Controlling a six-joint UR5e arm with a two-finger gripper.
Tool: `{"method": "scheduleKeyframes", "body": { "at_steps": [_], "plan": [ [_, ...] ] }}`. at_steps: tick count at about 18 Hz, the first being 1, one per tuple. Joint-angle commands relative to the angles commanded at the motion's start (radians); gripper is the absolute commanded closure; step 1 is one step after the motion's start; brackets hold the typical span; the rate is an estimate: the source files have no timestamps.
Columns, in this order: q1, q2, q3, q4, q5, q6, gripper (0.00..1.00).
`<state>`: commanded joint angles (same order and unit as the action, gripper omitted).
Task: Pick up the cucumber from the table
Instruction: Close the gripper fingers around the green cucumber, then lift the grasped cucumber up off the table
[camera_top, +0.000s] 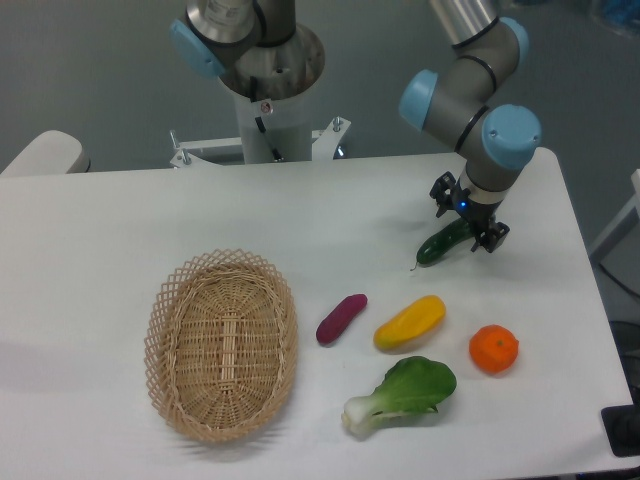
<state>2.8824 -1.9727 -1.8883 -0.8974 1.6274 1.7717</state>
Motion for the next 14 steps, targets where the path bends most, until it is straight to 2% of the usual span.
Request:
{"method": "scheduleKeyframes", "body": {
  "at_steps": [1,3,8,11,13,14],
  "plan": [
    [-0.003,0.000,0.003,0.000,0.012,0.006,0.70],
    [-0.005,0.005,0.009,0.000,0.017,0.011,0.75],
    [-0.006,0.009,0.032,-0.003,0.019,0.011,0.76],
    [-0.023,0.032,0.089,-0.028,0.019,0.011,0.77],
    [-0.072,0.052,0.159,-0.081,0.017,-0.001,0.77],
    [-0.096,0.055,0.210,-0.137,0.014,-0.011,0.77]
  ]
}}
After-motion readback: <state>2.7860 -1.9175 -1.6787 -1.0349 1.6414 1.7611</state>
